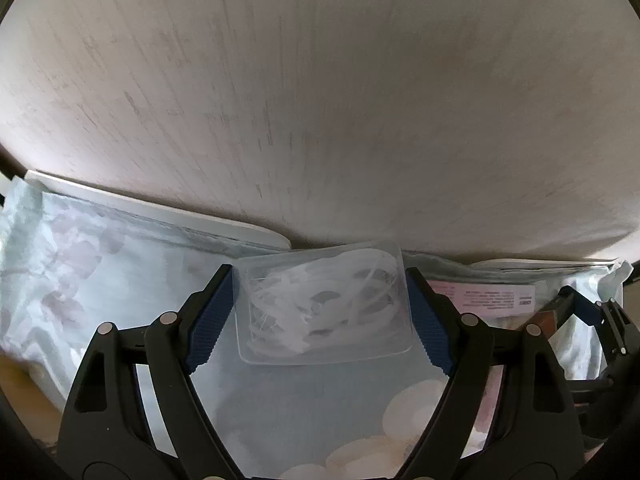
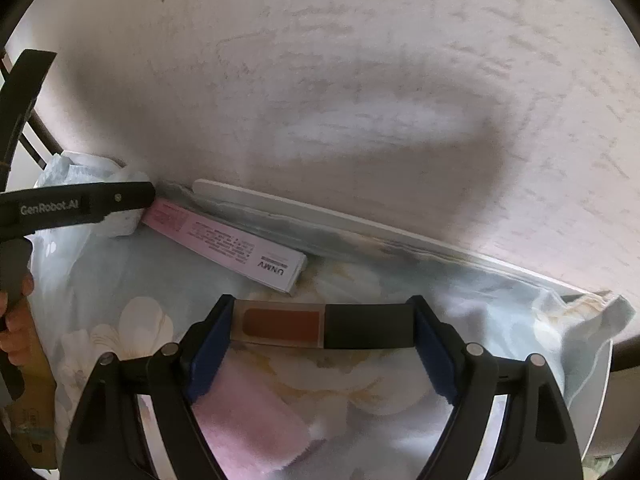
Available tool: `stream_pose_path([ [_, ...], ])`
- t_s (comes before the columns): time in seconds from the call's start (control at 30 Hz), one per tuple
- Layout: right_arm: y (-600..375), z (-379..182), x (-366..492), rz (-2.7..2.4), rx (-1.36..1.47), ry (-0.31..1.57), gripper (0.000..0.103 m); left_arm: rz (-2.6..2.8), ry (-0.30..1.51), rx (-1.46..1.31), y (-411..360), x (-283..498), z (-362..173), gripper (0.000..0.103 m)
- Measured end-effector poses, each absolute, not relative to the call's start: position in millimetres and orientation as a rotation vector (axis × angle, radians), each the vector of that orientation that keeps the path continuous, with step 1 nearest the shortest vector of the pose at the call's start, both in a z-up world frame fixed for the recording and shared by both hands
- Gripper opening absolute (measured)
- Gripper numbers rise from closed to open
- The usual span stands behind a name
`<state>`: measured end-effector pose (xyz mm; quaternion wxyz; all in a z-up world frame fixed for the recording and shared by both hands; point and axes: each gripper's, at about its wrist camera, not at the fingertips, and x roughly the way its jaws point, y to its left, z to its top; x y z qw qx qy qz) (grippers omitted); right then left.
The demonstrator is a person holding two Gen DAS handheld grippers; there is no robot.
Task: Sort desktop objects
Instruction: 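Carry the lipstick and earphone case over the cardboard box with both tools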
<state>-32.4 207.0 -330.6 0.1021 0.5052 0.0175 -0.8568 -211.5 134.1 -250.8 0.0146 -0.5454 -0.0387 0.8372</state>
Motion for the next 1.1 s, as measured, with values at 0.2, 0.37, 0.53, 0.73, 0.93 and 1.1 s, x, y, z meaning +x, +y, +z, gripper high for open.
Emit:
stream_pose_path([
  [0.2,214.8,-313.4,-17.5,-2.557,1.487,0.016,0.081,2.598,-0.12,-1.685,139.3,-202.9,-227.6,0.081],
  [0.37,219.6,-287.6,-2.0,-2.573,1.489,0.007,0.081,2.599,-0.107,-1.628,143.0,-185.9,-190.2,0.081],
  [0.53,219.6,-249.9,15.4,-2.577,1.477,0.017,0.081,2.593,-0.076,-1.561,142.9,-167.2,-145.3,0.081],
  [0.73,228.2,-202.1,26.3,-2.586,1.428,0.057,0.081,2.554,-0.065,-1.44,100.9,-133.2,-91.3,0.081],
  [0.93,185.1,-158.7,26.9,-2.556,1.393,0.071,0.081,2.549,-0.028,-1.354,55.3,-97.2,-46.5,0.081],
  [1.1,145.3,-131.6,48.8,-2.494,1.36,0.101,0.081,2.552,-0.014,-1.341,20.8,-59.4,-20.9,0.081],
])
